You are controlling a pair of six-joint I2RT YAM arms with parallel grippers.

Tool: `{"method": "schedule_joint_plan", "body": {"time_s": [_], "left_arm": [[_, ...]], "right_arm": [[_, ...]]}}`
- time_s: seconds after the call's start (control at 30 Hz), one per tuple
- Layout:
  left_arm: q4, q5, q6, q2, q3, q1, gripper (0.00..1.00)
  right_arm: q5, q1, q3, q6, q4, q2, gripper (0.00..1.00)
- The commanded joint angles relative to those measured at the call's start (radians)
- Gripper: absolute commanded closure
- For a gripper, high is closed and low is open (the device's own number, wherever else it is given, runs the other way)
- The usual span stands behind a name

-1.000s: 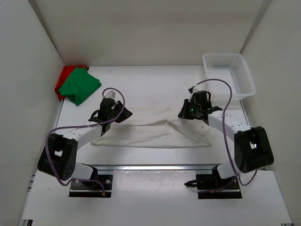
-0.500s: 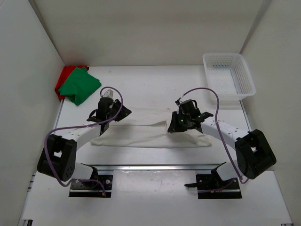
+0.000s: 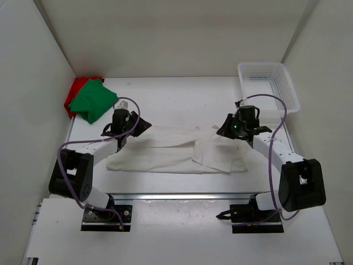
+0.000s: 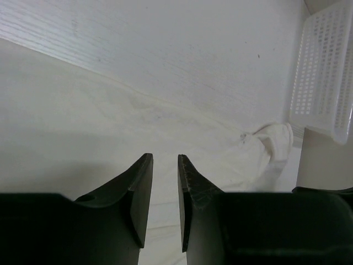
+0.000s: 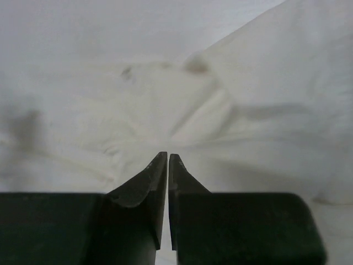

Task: Fold and stack the t-shirts
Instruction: Fold the other side of the tshirt into a rectangle

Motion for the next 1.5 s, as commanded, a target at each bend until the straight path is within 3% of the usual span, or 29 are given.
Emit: {"method": "schedule_joint_plan", "body": {"time_s": [0.0, 0.07, 0.17, 0.5, 0.7, 0.8, 1.0, 1.13, 1.2, 1.23, 1.47], "left_arm": [[0.050, 0.060, -0.057, 0.084, 0.055, 0.057, 0.65], [0.047, 0.078, -0.072, 0.118, 0.067, 0.087, 0.65], [0.054, 0.074, -0.065, 0.164, 0.085, 0.129, 0.65], [0.071, 0.077, -0.051, 0.238, 0.106, 0.225, 0.66], [0.069, 0.098, -0.063, 0.297, 0.106, 0.283, 0.67], [0.096, 0.135, -0.095, 0.327, 0.099, 0.319, 0.67], [0.103, 0.138, -0.106, 0.337, 0.095, 0.336, 0.68], [0.107, 0.143, -0.106, 0.353, 0.092, 0.351, 0.68], [0.107, 0.138, -0.107, 0.357, 0.098, 0.370, 0.70], [0.104, 0.134, -0.110, 0.365, 0.096, 0.359, 0.70], [0.109, 0.132, -0.121, 0.353, 0.067, 0.439, 0.71]], "right_arm": [[0.122, -0.104, 0.050, -0.053, 0.128, 0.037, 0.94], [0.159, -0.156, 0.033, -0.058, 0.189, 0.066, 0.79], [0.176, -0.219, -0.013, -0.090, 0.301, 0.095, 0.66], [0.076, -0.301, 0.004, -0.076, 0.409, 0.245, 0.58], [0.071, -0.295, -0.005, -0.061, 0.461, 0.285, 0.68], [0.079, -0.295, -0.002, -0.049, 0.483, 0.298, 0.80], [0.101, -0.295, 0.005, -0.035, 0.498, 0.316, 0.69], [0.081, -0.305, 0.025, -0.021, 0.496, 0.364, 0.82], [0.084, -0.301, 0.024, -0.015, 0.503, 0.365, 0.97], [0.091, -0.293, 0.024, -0.019, 0.495, 0.358, 0.99], [0.191, -0.302, -0.033, 0.003, 0.458, 0.269, 1.00]]}}
